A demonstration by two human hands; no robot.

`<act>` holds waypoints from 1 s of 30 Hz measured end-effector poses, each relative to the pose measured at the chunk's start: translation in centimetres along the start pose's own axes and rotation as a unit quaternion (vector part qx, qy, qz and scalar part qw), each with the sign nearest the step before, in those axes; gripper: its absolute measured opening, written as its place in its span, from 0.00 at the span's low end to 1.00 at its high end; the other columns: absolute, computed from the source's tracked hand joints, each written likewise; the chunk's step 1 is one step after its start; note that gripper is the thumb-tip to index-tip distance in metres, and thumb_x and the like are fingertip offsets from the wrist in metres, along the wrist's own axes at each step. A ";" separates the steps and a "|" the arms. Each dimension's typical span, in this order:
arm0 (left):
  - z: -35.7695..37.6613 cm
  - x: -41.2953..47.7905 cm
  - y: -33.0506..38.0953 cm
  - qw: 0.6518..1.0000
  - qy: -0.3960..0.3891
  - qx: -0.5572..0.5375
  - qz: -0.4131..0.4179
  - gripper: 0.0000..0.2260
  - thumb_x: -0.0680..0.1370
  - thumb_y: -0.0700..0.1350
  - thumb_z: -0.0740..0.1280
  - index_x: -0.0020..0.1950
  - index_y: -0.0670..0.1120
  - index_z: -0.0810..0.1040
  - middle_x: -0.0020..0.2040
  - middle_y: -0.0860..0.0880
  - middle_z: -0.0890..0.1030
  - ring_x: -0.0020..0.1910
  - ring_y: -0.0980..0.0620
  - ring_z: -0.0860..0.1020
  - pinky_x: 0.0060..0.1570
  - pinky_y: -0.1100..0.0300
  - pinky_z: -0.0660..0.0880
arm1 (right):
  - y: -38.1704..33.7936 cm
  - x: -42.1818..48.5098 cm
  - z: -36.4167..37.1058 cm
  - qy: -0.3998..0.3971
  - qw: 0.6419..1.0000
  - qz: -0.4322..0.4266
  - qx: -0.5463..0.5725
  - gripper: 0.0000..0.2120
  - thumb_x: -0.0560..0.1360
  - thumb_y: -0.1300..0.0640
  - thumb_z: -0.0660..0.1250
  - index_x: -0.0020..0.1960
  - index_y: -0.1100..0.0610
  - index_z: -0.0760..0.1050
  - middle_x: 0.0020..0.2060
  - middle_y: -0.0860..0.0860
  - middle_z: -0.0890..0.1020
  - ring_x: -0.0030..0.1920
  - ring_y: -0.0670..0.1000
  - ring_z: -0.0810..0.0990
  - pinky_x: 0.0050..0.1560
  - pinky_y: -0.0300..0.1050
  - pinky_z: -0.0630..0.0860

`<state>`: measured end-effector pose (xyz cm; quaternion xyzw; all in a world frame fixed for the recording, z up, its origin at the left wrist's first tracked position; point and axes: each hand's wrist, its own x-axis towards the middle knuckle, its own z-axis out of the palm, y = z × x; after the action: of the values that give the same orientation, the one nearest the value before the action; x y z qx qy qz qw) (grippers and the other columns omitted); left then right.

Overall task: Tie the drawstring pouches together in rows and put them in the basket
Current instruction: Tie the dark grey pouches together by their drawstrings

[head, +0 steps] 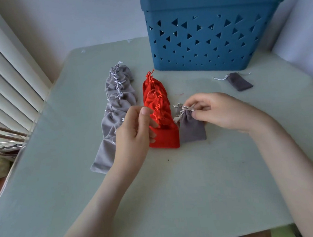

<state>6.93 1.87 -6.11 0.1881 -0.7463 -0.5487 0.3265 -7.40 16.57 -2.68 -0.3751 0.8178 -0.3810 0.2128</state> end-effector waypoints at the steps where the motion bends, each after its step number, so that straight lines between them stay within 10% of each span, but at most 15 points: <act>1: 0.1 0.0 0.2 1.000 -0.004 0.003 -0.004 0.10 0.81 0.50 0.58 0.45 0.47 0.75 0.33 0.53 0.79 0.28 0.53 0.75 0.30 0.61 0.73 | 0.2 -0.2 -0.8 0.004 1.000 0.012 -0.006 0.11 0.75 0.60 0.64 0.47 0.44 0.78 0.44 0.43 0.84 0.51 0.51 0.82 0.59 0.55 0.74; 9: 2.0 0.4 2.6 0.978 -0.133 0.159 0.036 0.04 0.79 0.46 0.63 0.45 0.49 0.75 0.35 0.51 0.81 0.35 0.51 0.79 0.43 0.52 0.78 | 4.0 -0.6 -3.7 0.043 0.989 0.079 -0.116 0.13 0.75 0.64 0.63 0.56 0.52 0.77 0.46 0.46 0.79 0.47 0.49 0.77 0.46 0.38 0.71; 18: 6.8 2.3 2.1 0.899 -0.207 0.385 0.037 0.13 0.79 0.46 0.62 0.61 0.42 0.71 0.59 0.42 0.76 0.58 0.42 0.73 0.51 0.57 0.64 | 5.2 -0.5 -2.6 0.082 0.980 0.111 -0.142 0.16 0.75 0.51 0.66 0.61 0.53 0.71 0.55 0.50 0.75 0.54 0.50 0.74 0.55 0.42 0.69; 26: 6.6 2.6 0.5 0.828 -0.317 0.454 0.087 0.18 0.75 0.32 0.58 0.62 0.44 0.73 0.60 0.44 0.74 0.58 0.41 0.72 0.58 0.49 0.69 | 4.4 -0.3 -1.2 0.045 0.983 -0.007 -0.176 0.01 0.74 0.58 0.68 0.45 0.53 0.78 0.37 0.41 0.73 0.43 0.47 0.72 0.48 0.41 0.69; 30: 5.4 2.8 0.8 0.846 -0.308 0.425 0.100 0.20 0.73 0.30 0.57 0.60 0.46 0.76 0.56 0.46 0.77 0.55 0.44 0.74 0.53 0.55 0.70 | 3.8 -0.2 -1.0 0.017 0.988 -0.021 -0.151 0.06 0.73 0.57 0.70 0.41 0.48 0.75 0.36 0.42 0.75 0.38 0.42 0.73 0.43 0.37 0.69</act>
<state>1.23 4.17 -5.54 0.0544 -0.9833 -0.1722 0.0212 -9.60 18.84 -5.00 -0.4133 0.8617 -0.2636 0.1315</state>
